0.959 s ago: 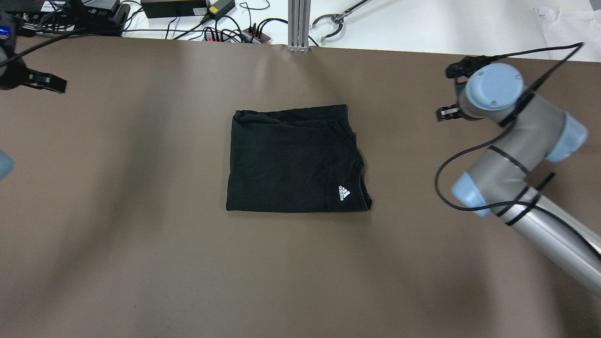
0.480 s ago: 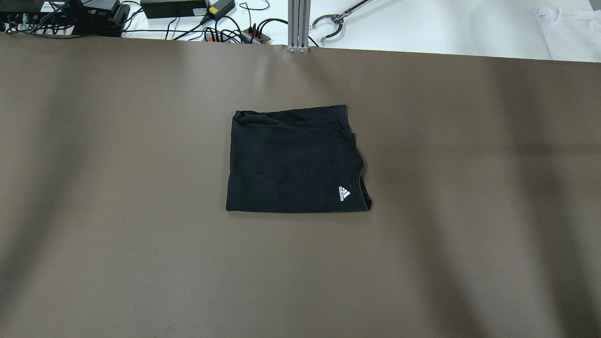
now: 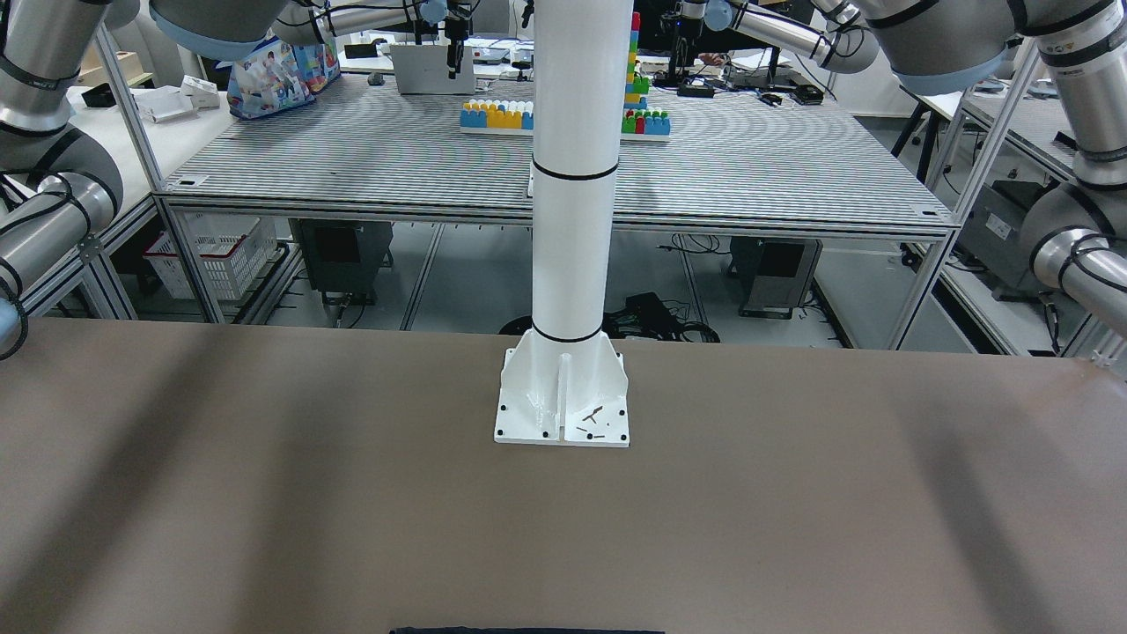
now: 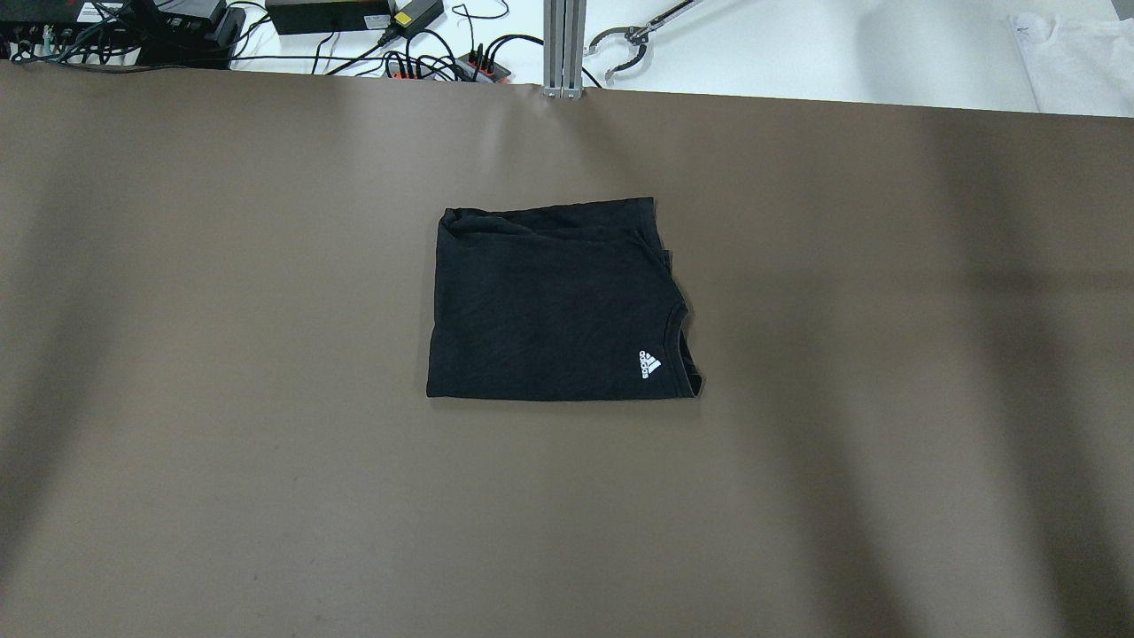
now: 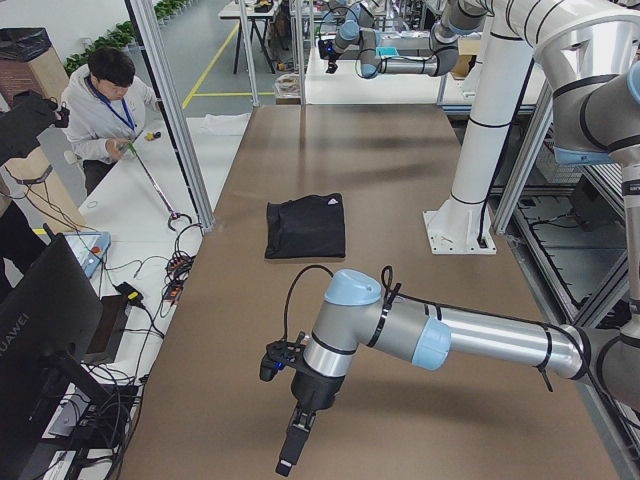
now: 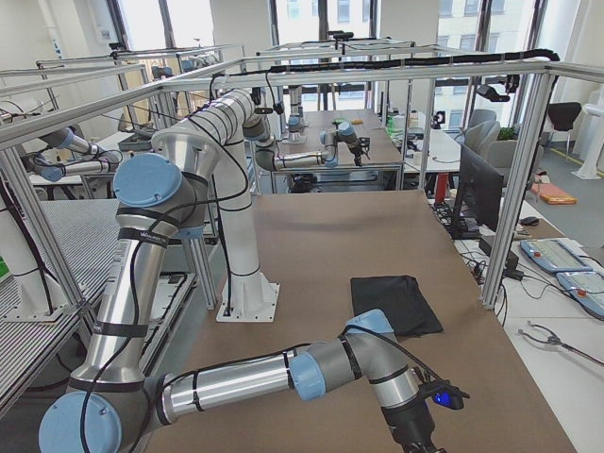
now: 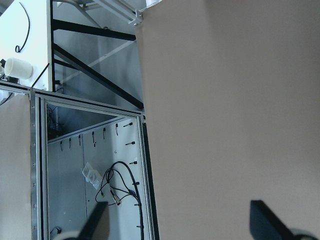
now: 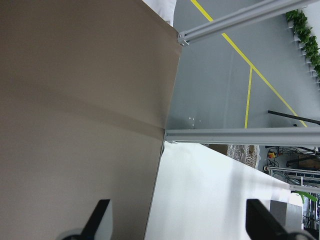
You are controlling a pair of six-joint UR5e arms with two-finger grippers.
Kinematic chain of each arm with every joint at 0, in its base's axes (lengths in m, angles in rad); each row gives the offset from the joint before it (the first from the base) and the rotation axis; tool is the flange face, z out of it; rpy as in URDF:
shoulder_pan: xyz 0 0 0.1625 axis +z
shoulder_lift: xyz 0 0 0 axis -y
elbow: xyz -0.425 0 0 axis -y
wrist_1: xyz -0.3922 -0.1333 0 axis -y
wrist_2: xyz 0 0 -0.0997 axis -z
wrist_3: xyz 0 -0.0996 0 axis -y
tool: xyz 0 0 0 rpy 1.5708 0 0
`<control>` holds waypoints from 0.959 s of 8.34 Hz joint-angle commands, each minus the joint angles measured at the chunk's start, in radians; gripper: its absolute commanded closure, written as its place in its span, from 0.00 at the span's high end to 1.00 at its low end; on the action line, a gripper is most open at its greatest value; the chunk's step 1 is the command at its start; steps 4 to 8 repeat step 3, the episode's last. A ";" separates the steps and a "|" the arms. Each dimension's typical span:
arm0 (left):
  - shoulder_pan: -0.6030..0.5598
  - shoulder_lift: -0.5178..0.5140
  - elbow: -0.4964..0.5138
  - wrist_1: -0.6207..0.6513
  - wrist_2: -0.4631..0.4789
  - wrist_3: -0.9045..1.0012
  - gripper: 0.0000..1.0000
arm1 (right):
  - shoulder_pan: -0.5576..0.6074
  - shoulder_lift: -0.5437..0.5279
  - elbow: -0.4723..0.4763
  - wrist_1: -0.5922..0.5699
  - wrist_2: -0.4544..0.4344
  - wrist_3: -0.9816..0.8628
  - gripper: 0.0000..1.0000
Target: Fold clothes
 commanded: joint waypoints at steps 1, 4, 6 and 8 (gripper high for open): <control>-0.024 0.013 -0.032 -0.008 -0.006 -0.058 1.00 | 0.004 0.044 0.015 -0.023 0.008 0.049 0.94; -0.020 0.004 -0.038 -0.033 -0.005 -0.058 1.00 | 0.001 0.169 -0.019 -0.165 0.007 0.064 0.94; -0.020 0.004 -0.038 -0.033 -0.005 -0.058 1.00 | 0.001 0.169 -0.019 -0.165 0.007 0.064 0.94; -0.020 0.004 -0.038 -0.033 -0.005 -0.058 1.00 | 0.001 0.169 -0.019 -0.165 0.007 0.064 0.94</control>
